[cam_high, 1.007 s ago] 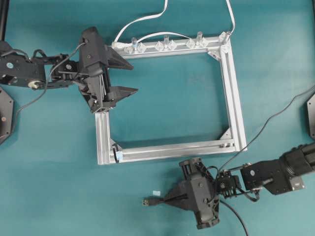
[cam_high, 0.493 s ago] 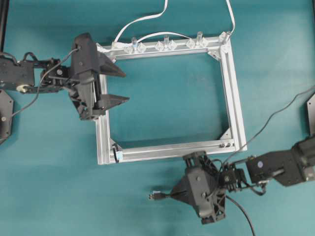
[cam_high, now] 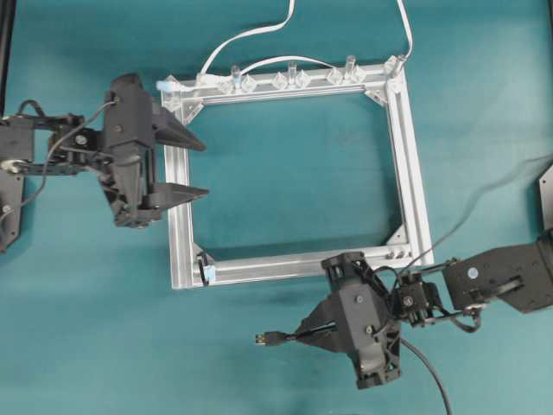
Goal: Insert the wire through the string loop located on the left side.
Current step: 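Lift the cable with the right gripper and move it left along the frame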
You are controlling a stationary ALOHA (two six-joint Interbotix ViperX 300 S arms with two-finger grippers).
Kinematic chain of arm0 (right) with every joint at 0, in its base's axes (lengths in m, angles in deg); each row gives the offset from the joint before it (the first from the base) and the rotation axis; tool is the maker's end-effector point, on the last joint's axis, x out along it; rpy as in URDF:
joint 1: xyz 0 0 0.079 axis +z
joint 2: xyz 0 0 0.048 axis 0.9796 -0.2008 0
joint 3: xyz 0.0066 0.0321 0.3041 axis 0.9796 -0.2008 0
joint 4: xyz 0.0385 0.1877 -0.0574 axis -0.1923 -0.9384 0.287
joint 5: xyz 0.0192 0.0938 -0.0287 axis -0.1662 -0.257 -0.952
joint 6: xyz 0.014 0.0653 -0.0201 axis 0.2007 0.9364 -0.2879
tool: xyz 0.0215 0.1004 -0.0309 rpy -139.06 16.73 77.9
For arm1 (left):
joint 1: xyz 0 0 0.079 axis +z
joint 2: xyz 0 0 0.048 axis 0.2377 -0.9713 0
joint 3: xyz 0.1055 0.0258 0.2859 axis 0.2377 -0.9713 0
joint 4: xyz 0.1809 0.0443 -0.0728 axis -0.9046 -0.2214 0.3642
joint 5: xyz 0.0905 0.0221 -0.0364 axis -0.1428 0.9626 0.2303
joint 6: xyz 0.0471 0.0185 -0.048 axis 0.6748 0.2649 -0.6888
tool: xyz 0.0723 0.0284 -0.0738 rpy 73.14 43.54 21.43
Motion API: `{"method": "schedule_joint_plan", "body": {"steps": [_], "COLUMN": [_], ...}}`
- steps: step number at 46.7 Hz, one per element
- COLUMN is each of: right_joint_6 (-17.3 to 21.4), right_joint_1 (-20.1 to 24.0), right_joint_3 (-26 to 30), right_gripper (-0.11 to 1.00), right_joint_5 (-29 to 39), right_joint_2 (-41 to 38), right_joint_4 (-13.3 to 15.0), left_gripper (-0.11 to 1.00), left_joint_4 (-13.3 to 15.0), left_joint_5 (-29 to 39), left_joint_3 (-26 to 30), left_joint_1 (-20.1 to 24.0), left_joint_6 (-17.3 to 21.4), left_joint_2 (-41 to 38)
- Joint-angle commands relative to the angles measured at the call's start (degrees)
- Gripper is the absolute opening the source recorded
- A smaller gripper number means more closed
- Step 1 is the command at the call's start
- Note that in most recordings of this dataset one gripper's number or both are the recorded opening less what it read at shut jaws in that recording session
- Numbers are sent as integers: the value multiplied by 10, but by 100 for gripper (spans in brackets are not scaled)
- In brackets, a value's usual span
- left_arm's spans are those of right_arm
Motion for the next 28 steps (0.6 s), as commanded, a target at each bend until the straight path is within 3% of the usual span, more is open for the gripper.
{"method": "schedule_joint_plan", "body": {"steps": [1,28], "right_joint_6": [-1,-1], "right_joint_1": [-2,-23], "right_joint_3": [5,6], "right_gripper": [7,7], "right_joint_5": [3,7], "right_joint_2": [25,30], "right_joint_4": [4,11], "left_gripper": [85,85], "left_joint_4": [-3,-3], "left_joint_5": [7,68], "left_joint_3": [-1,-44], "left_joint_1": [-3,-24], "left_joint_6": [3,1], "left_joint_2": [24,108]}}
